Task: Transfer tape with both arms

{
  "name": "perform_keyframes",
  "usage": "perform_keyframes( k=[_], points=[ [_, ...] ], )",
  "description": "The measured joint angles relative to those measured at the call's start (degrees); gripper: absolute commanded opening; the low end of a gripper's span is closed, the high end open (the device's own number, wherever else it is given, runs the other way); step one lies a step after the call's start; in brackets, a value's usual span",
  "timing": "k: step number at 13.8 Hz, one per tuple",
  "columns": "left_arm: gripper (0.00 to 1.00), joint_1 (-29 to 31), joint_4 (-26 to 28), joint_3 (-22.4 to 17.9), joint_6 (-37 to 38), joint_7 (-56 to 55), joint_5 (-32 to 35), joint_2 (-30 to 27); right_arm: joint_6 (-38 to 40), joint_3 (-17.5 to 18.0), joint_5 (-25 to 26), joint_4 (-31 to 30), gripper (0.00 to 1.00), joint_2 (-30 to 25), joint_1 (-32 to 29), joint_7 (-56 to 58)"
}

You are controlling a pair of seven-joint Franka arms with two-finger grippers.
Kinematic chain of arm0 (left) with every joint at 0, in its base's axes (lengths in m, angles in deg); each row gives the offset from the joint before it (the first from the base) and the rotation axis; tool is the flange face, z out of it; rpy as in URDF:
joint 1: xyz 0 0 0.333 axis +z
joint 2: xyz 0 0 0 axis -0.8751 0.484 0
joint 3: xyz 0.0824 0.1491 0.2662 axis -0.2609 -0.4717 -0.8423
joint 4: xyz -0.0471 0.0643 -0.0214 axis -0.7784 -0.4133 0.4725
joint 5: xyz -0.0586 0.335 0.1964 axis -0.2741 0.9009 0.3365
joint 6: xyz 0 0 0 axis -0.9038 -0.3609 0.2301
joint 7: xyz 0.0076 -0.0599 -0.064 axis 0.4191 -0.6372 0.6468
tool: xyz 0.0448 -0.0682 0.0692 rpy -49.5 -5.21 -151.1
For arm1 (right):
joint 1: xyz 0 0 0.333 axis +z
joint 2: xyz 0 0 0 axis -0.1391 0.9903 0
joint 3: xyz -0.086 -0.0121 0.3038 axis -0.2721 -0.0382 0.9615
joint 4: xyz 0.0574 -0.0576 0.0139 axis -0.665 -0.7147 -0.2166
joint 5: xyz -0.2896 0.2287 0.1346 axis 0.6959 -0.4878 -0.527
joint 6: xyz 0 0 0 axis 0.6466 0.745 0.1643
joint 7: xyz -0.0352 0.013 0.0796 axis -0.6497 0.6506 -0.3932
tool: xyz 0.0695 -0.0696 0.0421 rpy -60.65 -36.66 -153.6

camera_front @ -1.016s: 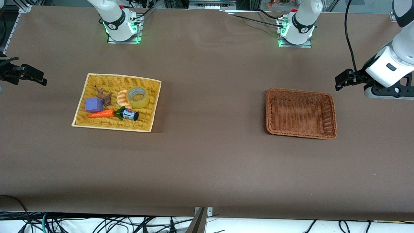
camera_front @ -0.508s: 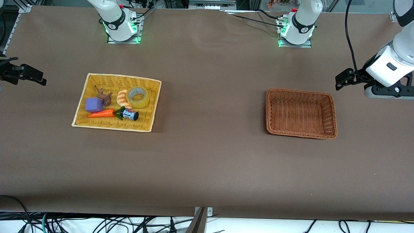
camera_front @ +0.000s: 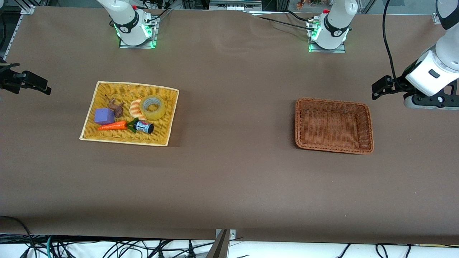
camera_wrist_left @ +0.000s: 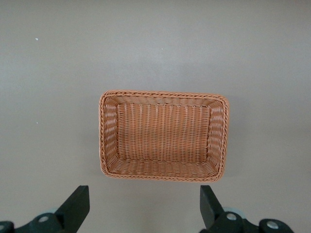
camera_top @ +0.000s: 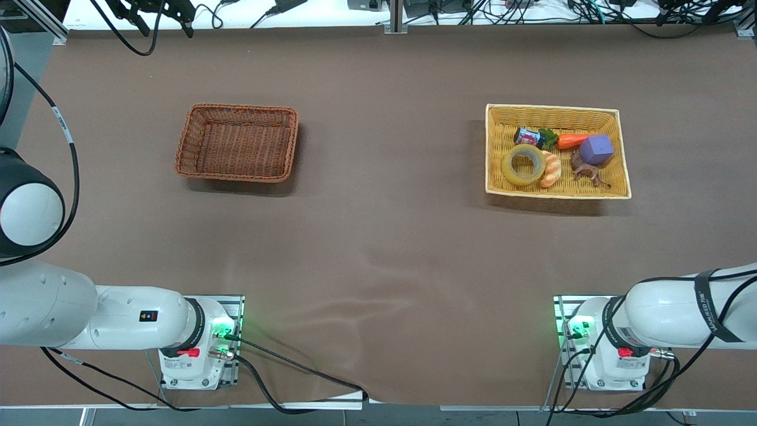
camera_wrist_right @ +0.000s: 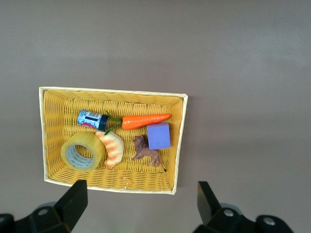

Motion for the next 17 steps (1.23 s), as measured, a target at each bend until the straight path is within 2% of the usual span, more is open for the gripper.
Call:
perform_keyframes(
  k=[5, 8, 10, 13, 17],
  points=[
    [1.0, 0.0, 0.0, 0.0, 0.1, 0.0, 0.0, 0.0, 1.0, 0.1, -0.1, -0.2, 1.0, 0.9, 0.1, 0.0],
    [1.0, 0.0, -0.1, 0.0, 0.1, 0.0, 0.0, 0.4, -1.3, 0.8, -0.1, -3.2, 1.0, 3.5, 2.0, -1.1],
    [1.0, -0.2, -0.6, 0.1, 0.0, 0.0, 0.0, 1.6, -9.2, 2.3, -0.1, -9.5, 1.0, 4.3, 2.9, -3.5],
    [1.0, -0.5, -4.0, 0.3, -0.4, 0.0, 0.0, 5.7, -21.7, 6.5, -0.1, -22.2, 1.0, 4.1, 3.3, -10.3],
    [1.0, -2.2, -8.4, 0.7, -0.4, 0.0, 0.0, 9.5, -38.0, 9.1, -0.1, -38.6, 1.0, 2.9, 3.4, -14.0]
  ],
)
